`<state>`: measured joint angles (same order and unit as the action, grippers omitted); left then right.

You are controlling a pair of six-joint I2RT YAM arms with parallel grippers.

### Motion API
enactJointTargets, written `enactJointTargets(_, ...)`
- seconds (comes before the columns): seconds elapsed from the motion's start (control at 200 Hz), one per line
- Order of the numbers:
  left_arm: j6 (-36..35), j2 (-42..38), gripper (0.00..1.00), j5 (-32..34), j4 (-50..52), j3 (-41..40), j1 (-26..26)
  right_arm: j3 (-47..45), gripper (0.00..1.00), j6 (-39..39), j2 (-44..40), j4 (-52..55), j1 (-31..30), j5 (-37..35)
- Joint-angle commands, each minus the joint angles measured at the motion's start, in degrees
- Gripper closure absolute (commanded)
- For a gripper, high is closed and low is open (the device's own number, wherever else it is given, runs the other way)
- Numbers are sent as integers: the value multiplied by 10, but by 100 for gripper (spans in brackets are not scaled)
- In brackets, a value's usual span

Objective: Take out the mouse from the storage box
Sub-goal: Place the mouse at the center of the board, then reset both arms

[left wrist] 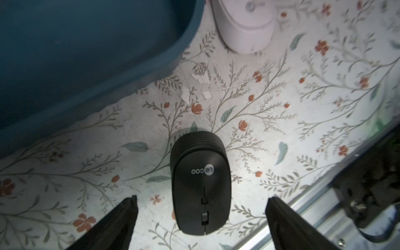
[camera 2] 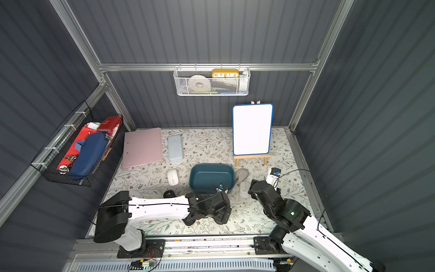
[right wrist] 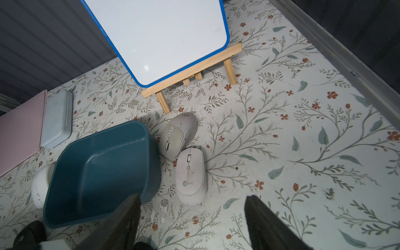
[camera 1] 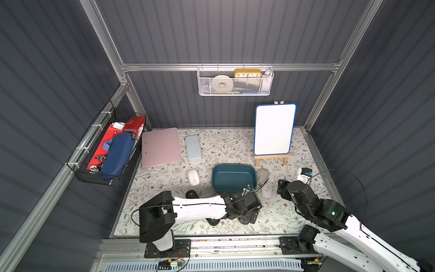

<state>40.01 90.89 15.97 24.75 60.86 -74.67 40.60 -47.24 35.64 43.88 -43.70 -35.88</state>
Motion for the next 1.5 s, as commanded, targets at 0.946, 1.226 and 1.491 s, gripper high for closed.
enactJointTargets(0.946,-163,-171,1,339,-246,-142,483,-59,1,330,122,-347,101,-242)
enactJointTargets(1.226,-239,-135,1,310,-484,-280,646,-128,1,369,198,-494,189,-233)
enactJointTargets(1.491,-329,-48,1,188,-734,-353,713,-187,1,372,259,-622,257,-208)
